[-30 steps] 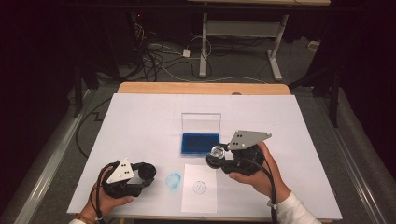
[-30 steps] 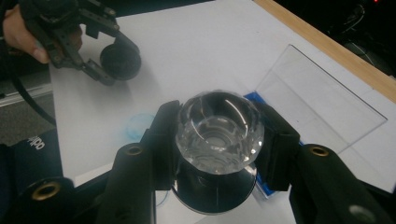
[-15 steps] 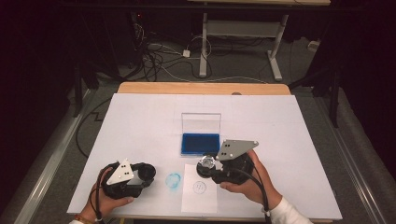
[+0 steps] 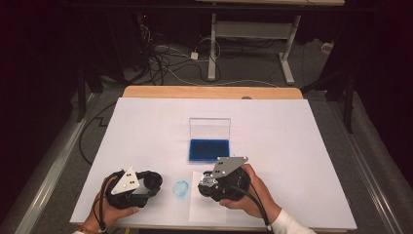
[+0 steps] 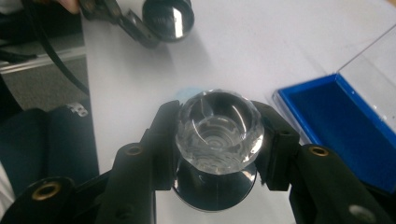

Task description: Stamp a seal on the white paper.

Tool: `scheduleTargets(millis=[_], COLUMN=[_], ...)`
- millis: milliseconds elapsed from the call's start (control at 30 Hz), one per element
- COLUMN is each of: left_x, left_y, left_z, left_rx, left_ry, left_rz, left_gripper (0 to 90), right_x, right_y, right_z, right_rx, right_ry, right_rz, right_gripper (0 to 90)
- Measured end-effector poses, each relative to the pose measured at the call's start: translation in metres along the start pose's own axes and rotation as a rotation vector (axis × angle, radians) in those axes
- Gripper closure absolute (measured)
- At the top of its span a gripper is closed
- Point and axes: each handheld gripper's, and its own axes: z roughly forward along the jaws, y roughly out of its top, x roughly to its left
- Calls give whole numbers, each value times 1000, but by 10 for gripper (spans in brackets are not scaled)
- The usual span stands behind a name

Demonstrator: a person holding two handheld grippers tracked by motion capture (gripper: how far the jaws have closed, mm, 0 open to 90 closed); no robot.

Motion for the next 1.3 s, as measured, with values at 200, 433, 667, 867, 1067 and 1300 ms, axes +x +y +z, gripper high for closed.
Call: scheduleTargets(millis=[200, 433, 667, 867, 1067, 1300], left_x=[0, 0, 0, -1, 0, 0], left_y=[0, 1, 1, 2, 1, 1], left_z=[1, 2, 2, 2, 2, 2], left_rx=[0, 4, 3, 7, 6, 7], left_ry=[-2, -6, -5, -9, -8, -7], left_rz=[1, 6, 6, 11, 9, 10], left_gripper=[367, 367, 367, 367, 367, 367], right_x=[-6, -7, -7, -5, -5, -3], right_y=[-9, -13, -17, -19, -22, -23], right_z=[11, 18, 24, 27, 33, 36], right_rx=[27, 53, 61, 57, 74, 84], right_ry=[-2, 3, 0, 2, 4, 8], right_rz=[28, 35, 42, 40, 34, 30], right_gripper=[568, 569, 568, 568, 568, 569])
